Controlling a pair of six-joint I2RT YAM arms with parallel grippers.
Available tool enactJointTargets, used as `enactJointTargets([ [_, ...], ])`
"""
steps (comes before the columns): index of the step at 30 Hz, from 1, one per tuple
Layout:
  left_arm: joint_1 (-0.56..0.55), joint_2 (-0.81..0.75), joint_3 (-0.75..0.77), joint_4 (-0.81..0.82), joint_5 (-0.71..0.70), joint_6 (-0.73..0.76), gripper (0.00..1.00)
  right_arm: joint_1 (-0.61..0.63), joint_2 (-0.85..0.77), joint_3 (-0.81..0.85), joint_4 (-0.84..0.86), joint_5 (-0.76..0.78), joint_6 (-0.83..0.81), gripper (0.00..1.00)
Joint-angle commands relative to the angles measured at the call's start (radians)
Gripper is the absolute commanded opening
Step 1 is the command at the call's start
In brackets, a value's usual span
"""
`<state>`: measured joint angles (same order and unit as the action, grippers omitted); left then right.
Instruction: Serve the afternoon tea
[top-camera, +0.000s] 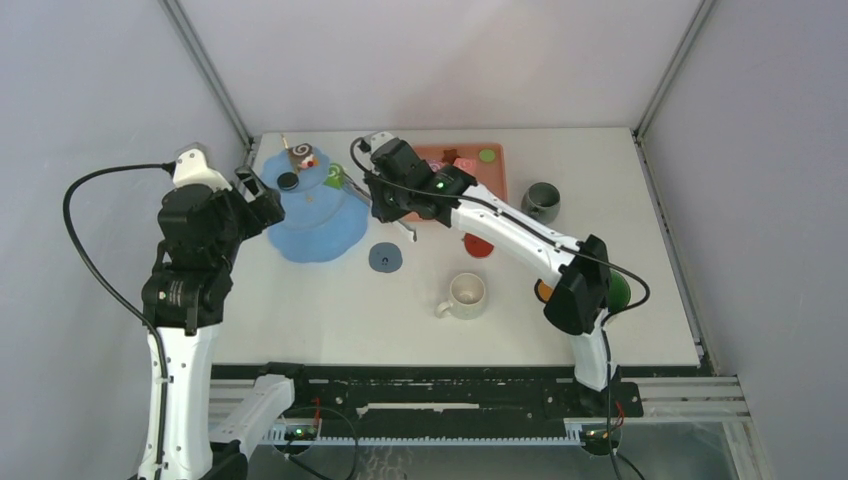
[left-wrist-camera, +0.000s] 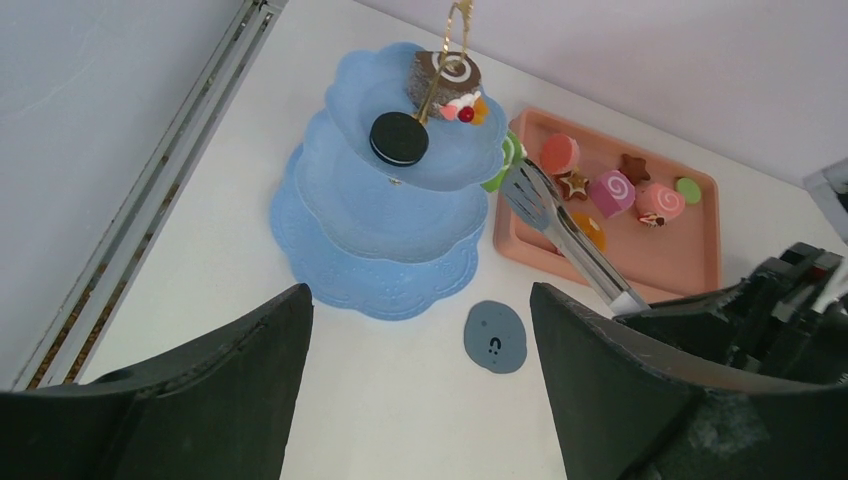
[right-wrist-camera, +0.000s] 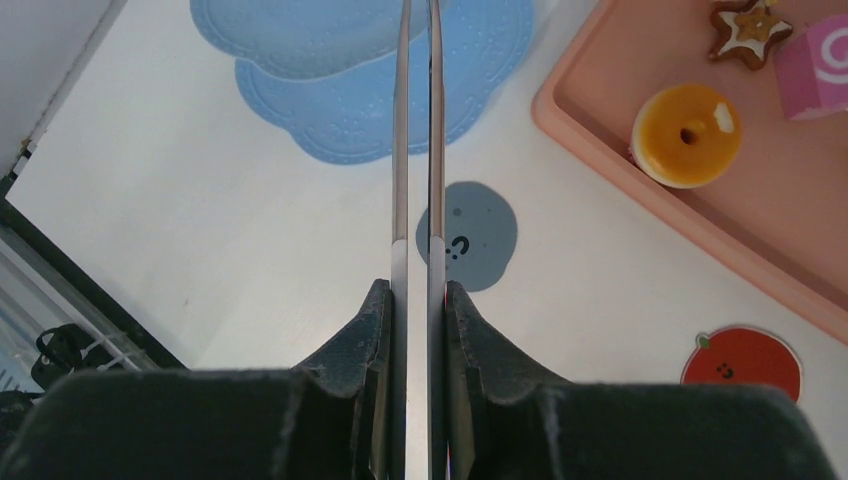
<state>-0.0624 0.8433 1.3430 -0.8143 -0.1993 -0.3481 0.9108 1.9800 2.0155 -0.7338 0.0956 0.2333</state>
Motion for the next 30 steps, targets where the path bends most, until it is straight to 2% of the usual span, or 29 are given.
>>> enactJointTargets([
  [1,0.009,-0.012,0.02,0.028,0.002,0.012,0.84,-0.007,0.043,0.116,0.017,-0.003,-0.01,0.0],
  [19,0.014,-0.01,-0.002,0.035,-0.004,0.018,0.84,-0.016,0.24,0.344,-0.01,-0.041,0.004,0.0],
  [30,0.015,-0.011,-0.011,0.038,-0.003,0.02,0.84,-0.025,0.308,0.386,0.009,-0.077,0.033,0.0],
])
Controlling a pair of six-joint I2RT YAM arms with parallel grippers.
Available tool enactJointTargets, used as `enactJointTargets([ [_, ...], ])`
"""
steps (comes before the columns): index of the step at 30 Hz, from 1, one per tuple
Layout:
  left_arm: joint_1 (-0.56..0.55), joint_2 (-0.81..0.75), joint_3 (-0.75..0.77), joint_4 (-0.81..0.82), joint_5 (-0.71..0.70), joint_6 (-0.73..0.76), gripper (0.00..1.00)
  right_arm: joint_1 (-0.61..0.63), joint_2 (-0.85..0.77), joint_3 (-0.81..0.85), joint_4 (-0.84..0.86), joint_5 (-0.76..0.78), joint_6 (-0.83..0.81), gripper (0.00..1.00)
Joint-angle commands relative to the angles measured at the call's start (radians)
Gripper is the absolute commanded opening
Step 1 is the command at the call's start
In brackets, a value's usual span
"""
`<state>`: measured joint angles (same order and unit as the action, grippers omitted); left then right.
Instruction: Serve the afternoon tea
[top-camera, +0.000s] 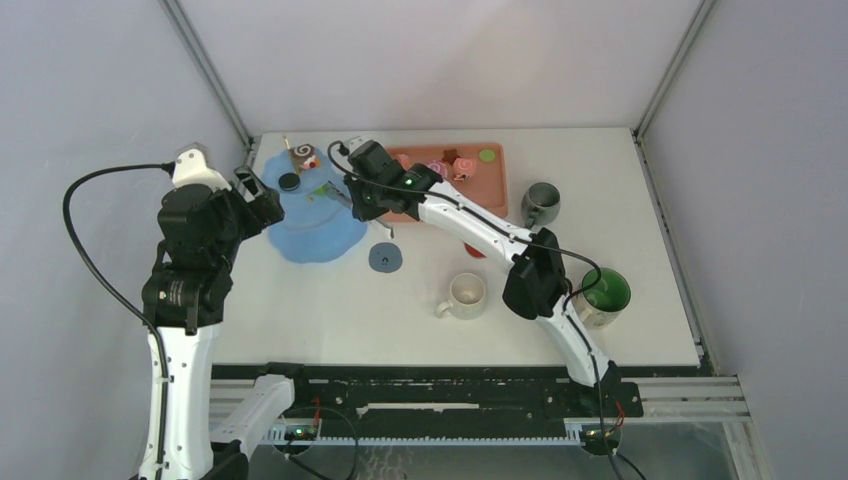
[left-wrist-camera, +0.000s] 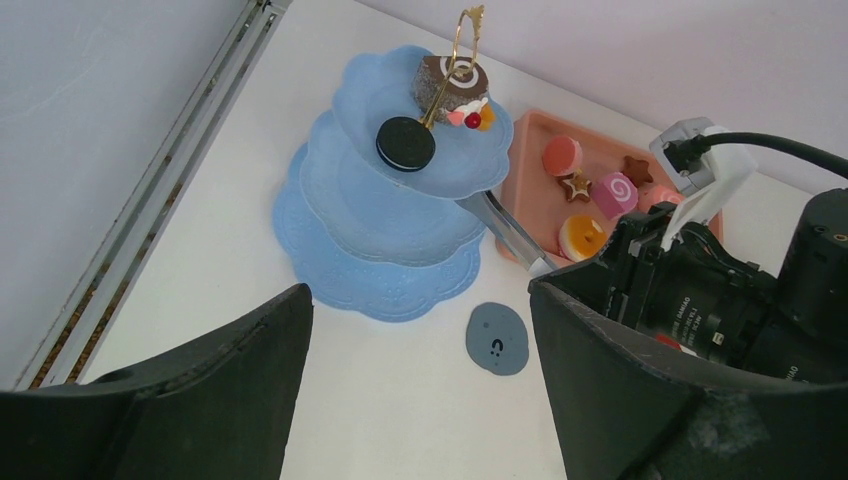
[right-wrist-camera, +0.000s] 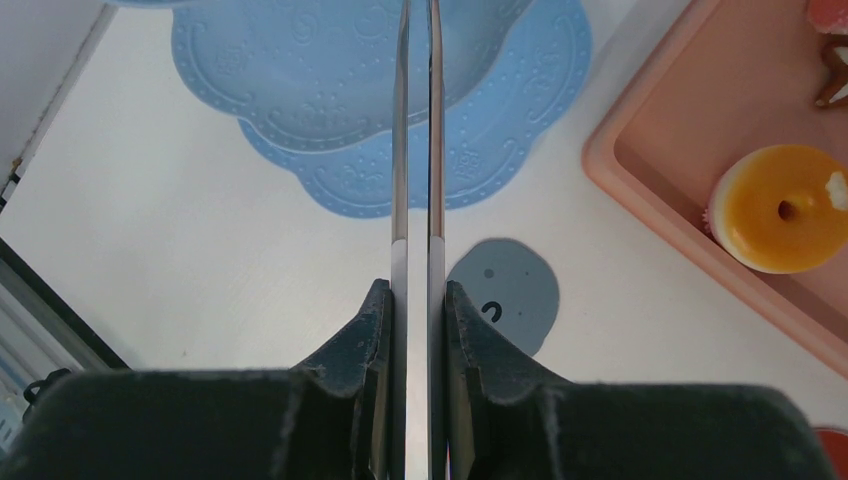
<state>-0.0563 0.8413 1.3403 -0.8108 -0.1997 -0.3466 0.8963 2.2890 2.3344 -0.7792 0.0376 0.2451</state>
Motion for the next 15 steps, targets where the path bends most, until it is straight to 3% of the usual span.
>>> enactJointTargets([
  [1,0.009,-0.007,-0.008,0.035,-0.003,0.018,0.84,-0.013,0.003,0.069,0.05,-0.023,0.025,0.03],
  [7,0.009,-0.004,-0.008,0.037,0.0,0.015,0.84,-0.017,-0.01,0.055,0.045,-0.026,0.028,0.32],
  [15,0.01,-0.005,-0.008,0.039,0.01,0.006,0.84,-0.011,-0.063,0.023,0.046,-0.026,0.004,0.4],
])
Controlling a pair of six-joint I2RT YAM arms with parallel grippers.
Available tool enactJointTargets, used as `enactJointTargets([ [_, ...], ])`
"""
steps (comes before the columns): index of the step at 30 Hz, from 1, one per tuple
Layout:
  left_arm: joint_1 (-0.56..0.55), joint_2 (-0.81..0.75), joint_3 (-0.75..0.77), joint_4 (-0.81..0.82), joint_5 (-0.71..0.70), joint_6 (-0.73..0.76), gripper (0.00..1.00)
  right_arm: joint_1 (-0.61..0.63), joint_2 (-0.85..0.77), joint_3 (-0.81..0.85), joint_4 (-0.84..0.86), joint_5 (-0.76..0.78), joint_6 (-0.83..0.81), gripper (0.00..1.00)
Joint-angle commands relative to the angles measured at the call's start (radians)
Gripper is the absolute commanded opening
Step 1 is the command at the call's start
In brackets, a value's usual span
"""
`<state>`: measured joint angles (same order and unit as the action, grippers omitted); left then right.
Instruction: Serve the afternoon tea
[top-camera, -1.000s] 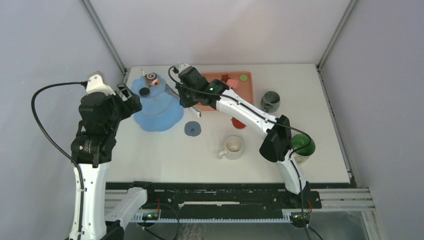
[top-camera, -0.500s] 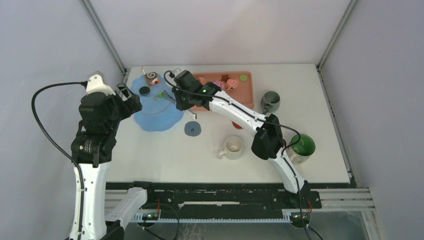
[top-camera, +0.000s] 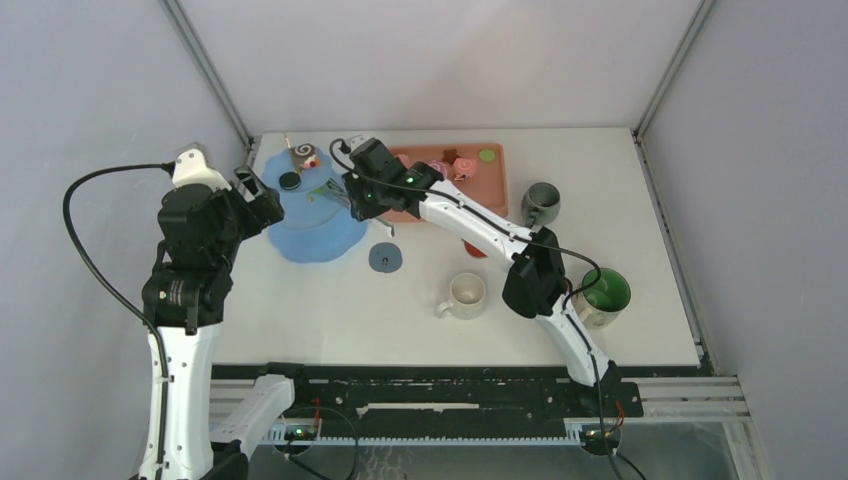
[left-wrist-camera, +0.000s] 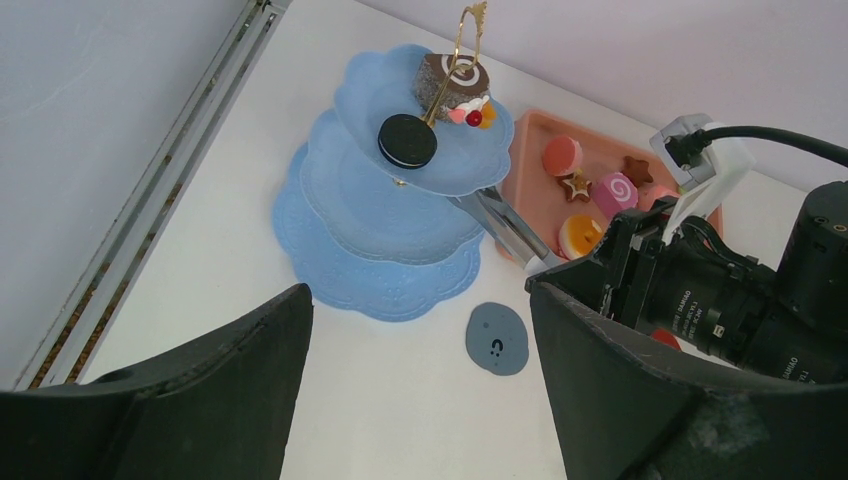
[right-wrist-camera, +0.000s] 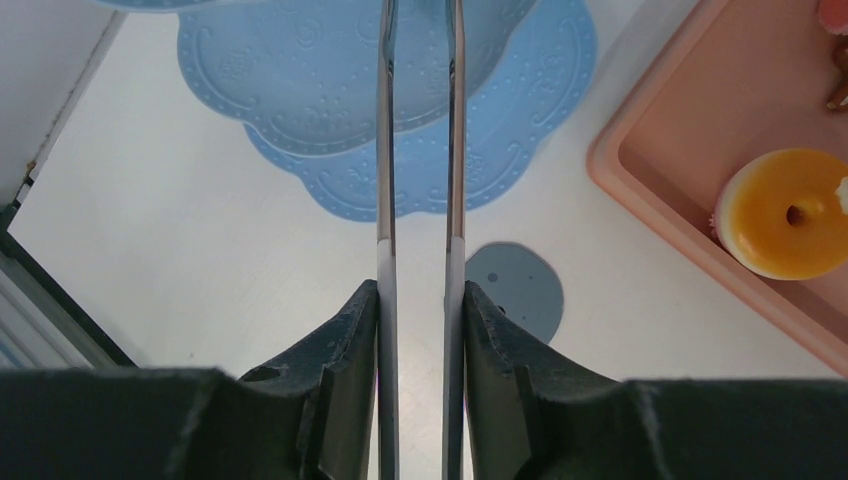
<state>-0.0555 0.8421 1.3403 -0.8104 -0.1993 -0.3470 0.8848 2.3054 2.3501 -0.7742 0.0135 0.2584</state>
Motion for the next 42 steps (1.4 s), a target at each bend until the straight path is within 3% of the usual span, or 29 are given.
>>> enactJointTargets([
  [1,0.008,-0.006,-0.007,0.039,0.009,0.004,0.84,0.003,-0.088,0.001,0.043,-0.001,-0.011,0.4],
  [9,0.008,-0.014,-0.006,0.039,0.02,-0.002,0.84,0.009,-0.192,-0.116,0.078,0.028,-0.008,0.4],
  [21,0.009,-0.019,0.003,0.037,0.044,-0.01,0.84,0.0,-0.52,-0.561,0.241,0.122,0.016,0.39],
  [25,0.008,-0.018,0.003,0.039,0.049,-0.011,0.84,-0.071,-0.635,-0.732,0.269,0.155,0.049,0.39],
  [28,0.008,-0.017,0.003,0.043,0.069,-0.019,0.84,-0.205,-0.699,-0.844,0.293,0.126,0.076,0.39],
  [33,0.008,-0.012,0.003,0.046,0.087,-0.022,0.84,-0.353,-0.712,-0.917,0.274,0.123,0.06,0.4],
  [42,0.008,0.001,0.005,0.051,0.096,-0.026,0.84,-0.391,-0.619,-0.906,0.252,0.179,0.043,0.49],
])
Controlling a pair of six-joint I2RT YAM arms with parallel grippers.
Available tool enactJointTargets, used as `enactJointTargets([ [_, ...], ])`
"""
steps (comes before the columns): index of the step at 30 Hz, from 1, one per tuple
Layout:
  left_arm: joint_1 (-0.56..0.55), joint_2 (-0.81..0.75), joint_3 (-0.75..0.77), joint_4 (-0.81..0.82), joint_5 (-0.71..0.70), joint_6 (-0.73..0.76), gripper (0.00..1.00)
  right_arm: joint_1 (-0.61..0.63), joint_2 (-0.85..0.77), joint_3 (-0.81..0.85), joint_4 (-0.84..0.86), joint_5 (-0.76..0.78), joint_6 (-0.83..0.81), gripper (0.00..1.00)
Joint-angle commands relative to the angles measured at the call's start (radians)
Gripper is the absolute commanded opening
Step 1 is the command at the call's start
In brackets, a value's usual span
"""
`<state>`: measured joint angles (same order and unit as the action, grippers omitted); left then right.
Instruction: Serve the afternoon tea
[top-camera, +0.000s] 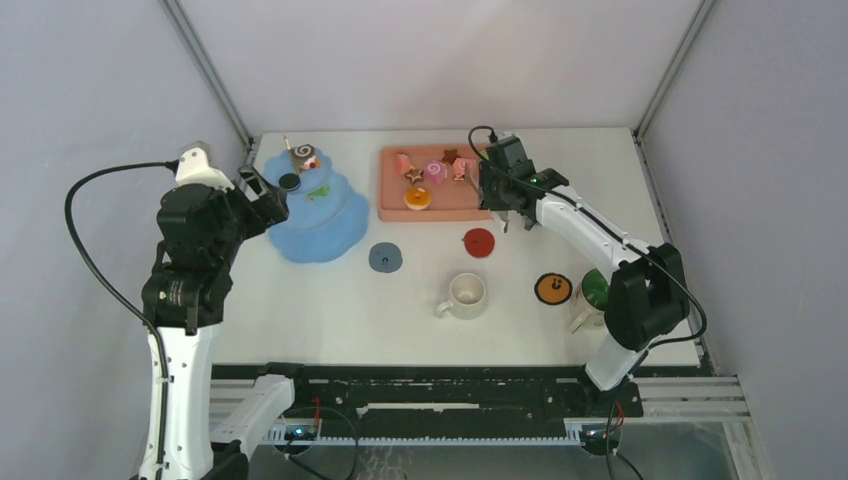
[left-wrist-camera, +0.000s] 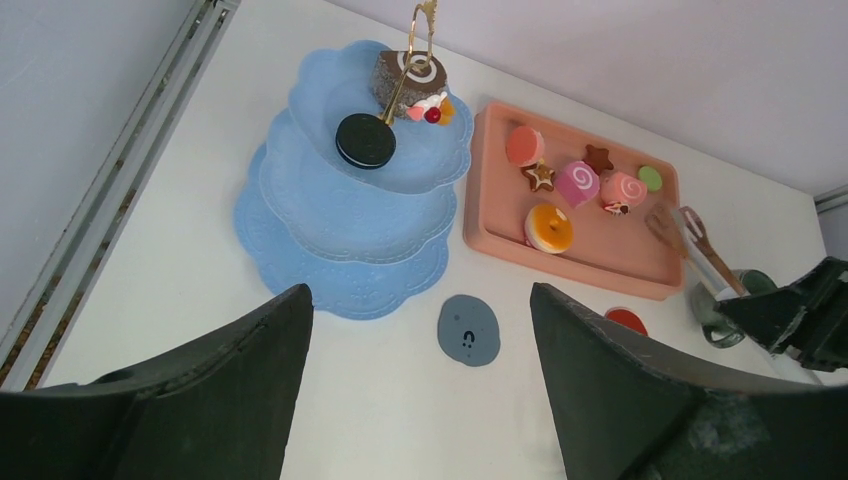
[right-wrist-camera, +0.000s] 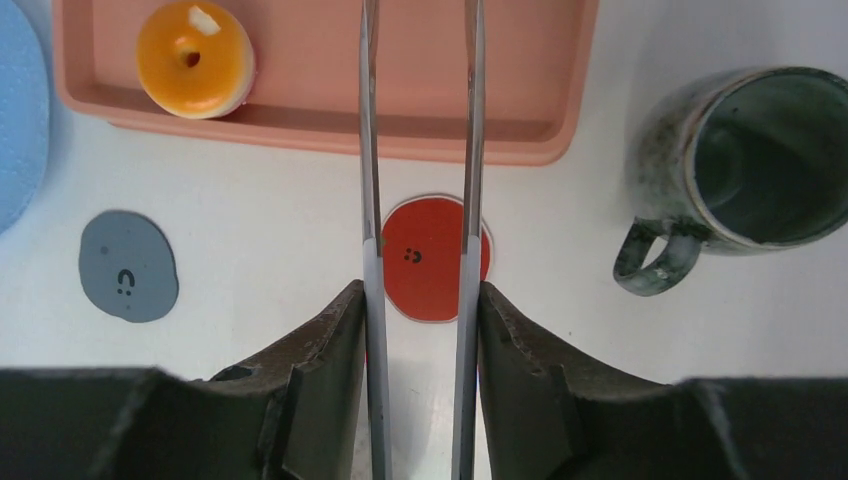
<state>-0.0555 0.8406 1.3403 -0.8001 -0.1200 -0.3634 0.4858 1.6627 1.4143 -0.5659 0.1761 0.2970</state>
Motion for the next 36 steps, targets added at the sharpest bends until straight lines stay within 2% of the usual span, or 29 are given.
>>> enactJointTargets([
  [1,0.008,0.006,0.005,0.041,0.016,-0.009,0.84,0.01,0.032,0.033,0.045,0.01,0.015,0.49],
  [20,0.008,0.017,-0.017,0.052,0.01,-0.002,0.84,0.048,0.244,0.241,0.016,0.078,0.139,0.5],
  [26,0.008,0.023,-0.023,0.06,0.015,-0.002,0.84,0.021,0.21,0.188,-0.003,0.136,0.155,0.49],
  [36,0.008,0.018,-0.038,0.068,0.02,-0.006,0.84,-0.021,0.127,0.101,0.026,0.107,0.145,0.49],
])
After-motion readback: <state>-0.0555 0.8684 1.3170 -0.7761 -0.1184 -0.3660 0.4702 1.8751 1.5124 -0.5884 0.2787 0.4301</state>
